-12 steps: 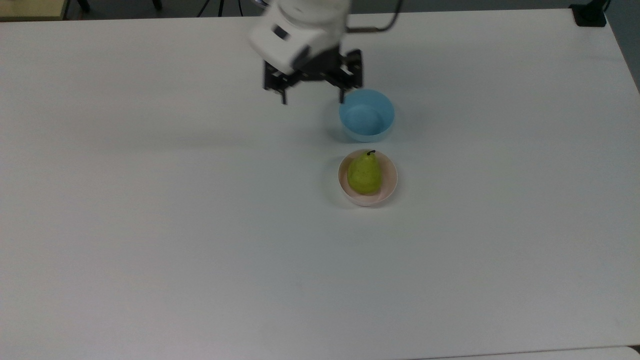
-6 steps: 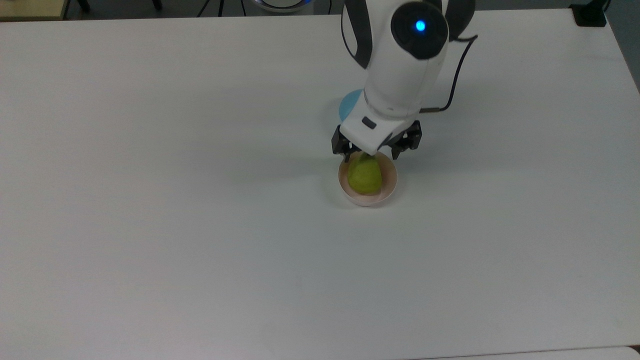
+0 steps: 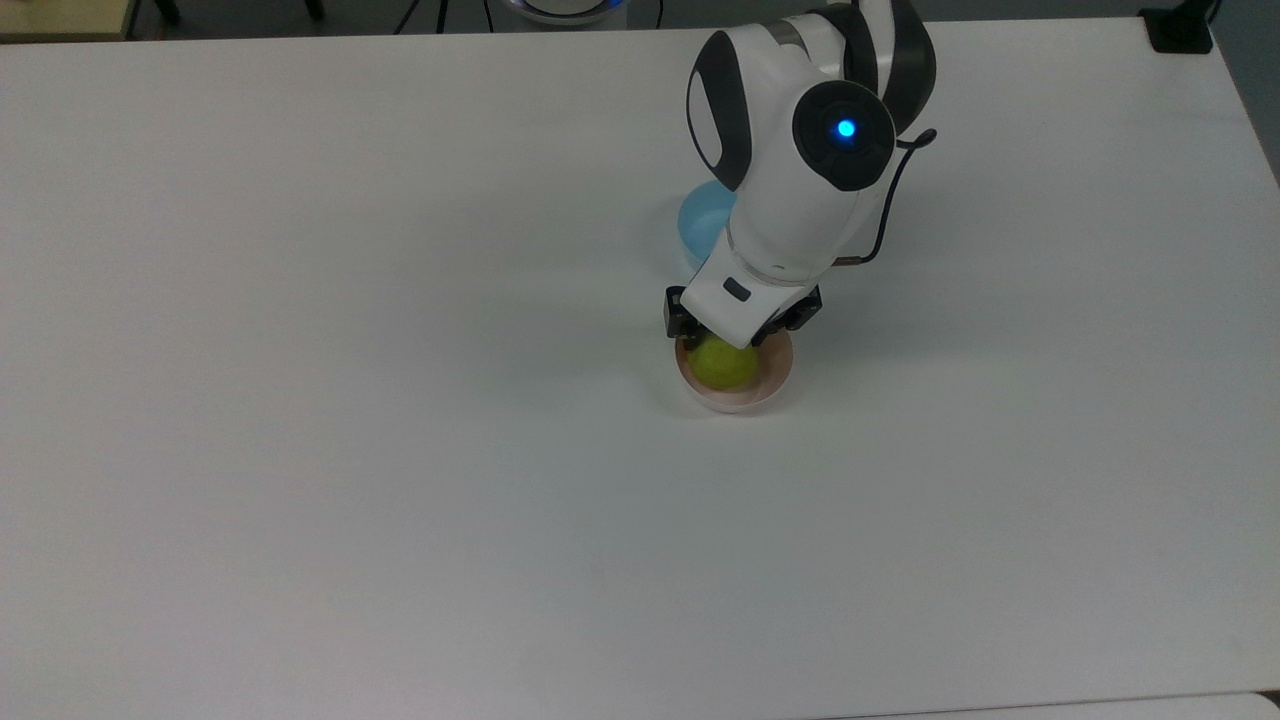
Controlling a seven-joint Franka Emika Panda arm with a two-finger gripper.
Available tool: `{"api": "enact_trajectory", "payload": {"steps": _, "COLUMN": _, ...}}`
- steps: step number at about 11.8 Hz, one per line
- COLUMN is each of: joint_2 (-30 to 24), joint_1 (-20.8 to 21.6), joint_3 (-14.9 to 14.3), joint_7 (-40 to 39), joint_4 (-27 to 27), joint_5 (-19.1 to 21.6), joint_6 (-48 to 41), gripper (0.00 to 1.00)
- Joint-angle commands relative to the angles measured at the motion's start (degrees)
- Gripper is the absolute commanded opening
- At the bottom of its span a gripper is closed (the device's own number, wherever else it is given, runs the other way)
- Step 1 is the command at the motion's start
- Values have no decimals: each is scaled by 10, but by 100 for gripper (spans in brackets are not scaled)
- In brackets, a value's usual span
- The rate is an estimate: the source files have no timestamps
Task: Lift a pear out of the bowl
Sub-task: 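Close the gripper around the green pear inside the pink bowl, then lift the pear up out of the pink bowl and carry it aside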
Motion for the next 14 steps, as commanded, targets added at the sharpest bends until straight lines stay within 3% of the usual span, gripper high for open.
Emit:
{"api": "enact_trajectory", "payload": {"steps": 1, "joint_2": -2, "joint_1": 14, "joint_3": -11, "joint_7": 7, "joint_4": -6, "joint_5": -8, "joint_6": 19, "gripper": 34}}
{"api": "enact_trajectory", "payload": {"steps": 2, "joint_2": -7, "joint_1": 14, "joint_3": -12, "joint_7": 8, "joint_4": -3, "joint_5": -3, "joint_6": 17, "gripper": 23}}
{"api": "enact_trajectory", "payload": {"steps": 3, "joint_2": -22, "joint_1": 11, "joint_3": -12, "joint_7": 11, "joint_4": -2, "joint_5": -3, "joint_6": 13, "gripper": 19}}
{"api": "enact_trajectory", "payload": {"steps": 6, "joint_2": -92, "joint_1": 1, "joint_3": -11, "joint_7": 9, "joint_4": -10, "joint_5": 0, "joint_6": -1, "gripper": 18}}
{"api": "enact_trajectory", "payload": {"steps": 8, "joint_2": -120, "joint_1": -32, "joint_3": -11, "joint_7": 5, "joint_4": -10, "joint_5": 1, "joint_6": -18, "gripper": 18}}
{"api": "enact_trajectory", "payload": {"steps": 10, "joint_2": -135, "joint_1": -90, "joint_3": -7, "joint_7": -18, "joint_4": -12, "joint_5": 1, "joint_6": -31, "gripper": 18}}
{"api": "enact_trajectory", "payload": {"steps": 12, "joint_2": -133, "joint_1": -145, "joint_3": -7, "joint_7": -48, "joint_4": -13, "joint_5": -2, "joint_6": -34, "gripper": 18}}
{"api": "enact_trajectory", "payload": {"steps": 14, "joint_2": -116, "joint_1": -167, "joint_3": -7, "joint_7": -75, "joint_4": -24, "joint_5": -8, "joint_6": -24, "gripper": 19}}
